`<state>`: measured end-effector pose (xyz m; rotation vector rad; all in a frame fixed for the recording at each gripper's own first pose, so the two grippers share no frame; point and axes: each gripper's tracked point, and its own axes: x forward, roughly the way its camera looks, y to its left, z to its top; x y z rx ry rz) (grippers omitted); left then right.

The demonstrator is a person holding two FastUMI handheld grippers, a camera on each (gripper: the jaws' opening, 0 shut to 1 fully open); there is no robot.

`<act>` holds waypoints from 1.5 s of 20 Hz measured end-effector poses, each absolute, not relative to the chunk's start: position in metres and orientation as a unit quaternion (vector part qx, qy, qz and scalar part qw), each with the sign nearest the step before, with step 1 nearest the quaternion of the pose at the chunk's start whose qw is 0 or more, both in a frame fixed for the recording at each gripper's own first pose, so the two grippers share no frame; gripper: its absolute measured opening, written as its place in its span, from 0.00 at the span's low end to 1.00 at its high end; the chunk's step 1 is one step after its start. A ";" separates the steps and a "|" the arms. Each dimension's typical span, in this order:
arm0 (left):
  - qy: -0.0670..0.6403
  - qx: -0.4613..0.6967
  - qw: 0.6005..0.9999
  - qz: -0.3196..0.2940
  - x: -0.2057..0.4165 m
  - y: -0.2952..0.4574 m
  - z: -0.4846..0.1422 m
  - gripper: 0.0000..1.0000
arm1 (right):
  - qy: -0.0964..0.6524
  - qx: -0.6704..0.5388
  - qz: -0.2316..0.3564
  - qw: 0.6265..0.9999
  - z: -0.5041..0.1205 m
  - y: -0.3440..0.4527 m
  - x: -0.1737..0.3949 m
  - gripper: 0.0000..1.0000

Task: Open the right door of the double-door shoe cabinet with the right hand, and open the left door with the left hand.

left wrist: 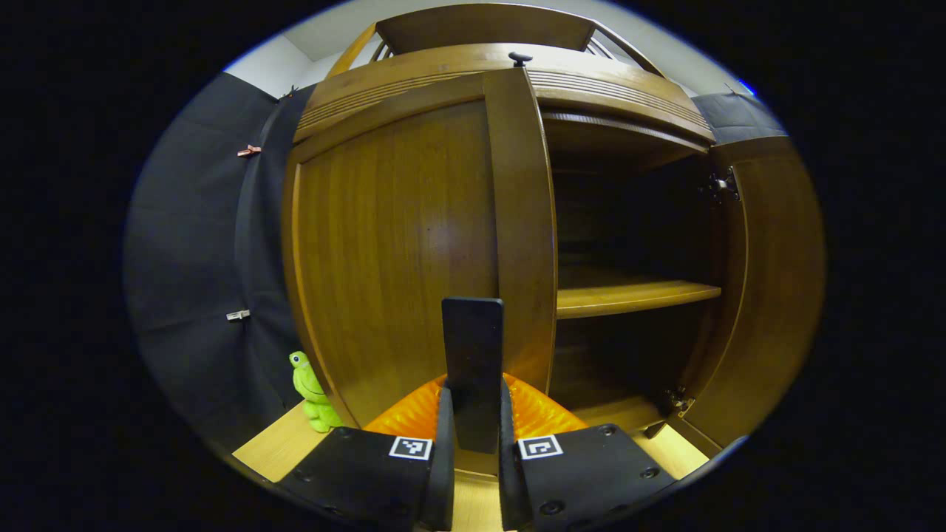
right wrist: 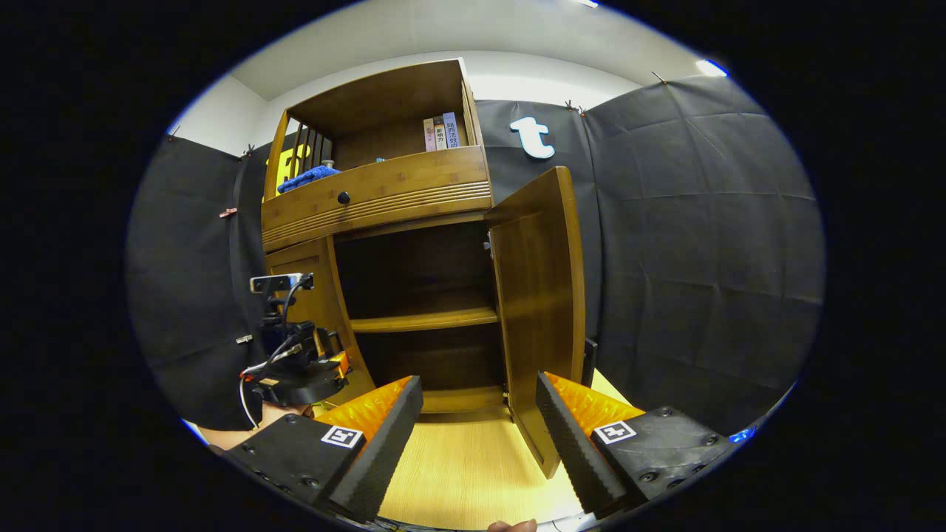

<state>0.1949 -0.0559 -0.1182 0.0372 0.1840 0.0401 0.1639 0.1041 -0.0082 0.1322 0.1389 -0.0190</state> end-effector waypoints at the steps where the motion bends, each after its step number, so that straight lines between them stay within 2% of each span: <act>1: 0.091 0.021 0.995 0.021 0.185 -0.051 -0.118 0.28 | 0.069 0.065 -0.011 0.995 -0.007 0.106 0.162 0.98; 12: 0.092 0.022 0.995 0.039 0.105 0.014 -0.114 0.23 | 0.070 0.072 -0.006 0.995 -0.007 0.122 0.158 1.00; 13: 0.091 0.022 0.995 0.040 0.099 0.020 -0.114 0.23 | 0.069 0.074 -0.006 0.995 -0.005 0.124 0.158 0.97; 19: 0.082 0.019 0.996 0.042 0.076 0.062 -0.115 0.18 | 0.068 0.077 -0.007 0.995 -0.005 0.135 0.152 0.98; 20: 0.081 0.023 0.996 0.043 0.074 0.070 -0.115 0.17 | 0.067 0.076 -0.007 0.995 -0.004 0.137 0.152 0.93; 22: 0.078 0.025 0.996 0.045 0.066 0.084 -0.114 0.15 | 0.064 0.071 -0.005 0.995 -0.002 0.144 0.151 0.93; 23: 0.076 0.020 0.996 0.046 0.064 0.091 -0.114 0.14 | 0.063 0.069 -0.005 0.996 -0.002 0.148 0.151 0.98; 30: 0.071 0.008 0.996 0.053 0.047 0.143 -0.112 0.10 | 0.057 0.064 -0.007 0.996 0.000 0.173 0.144 0.98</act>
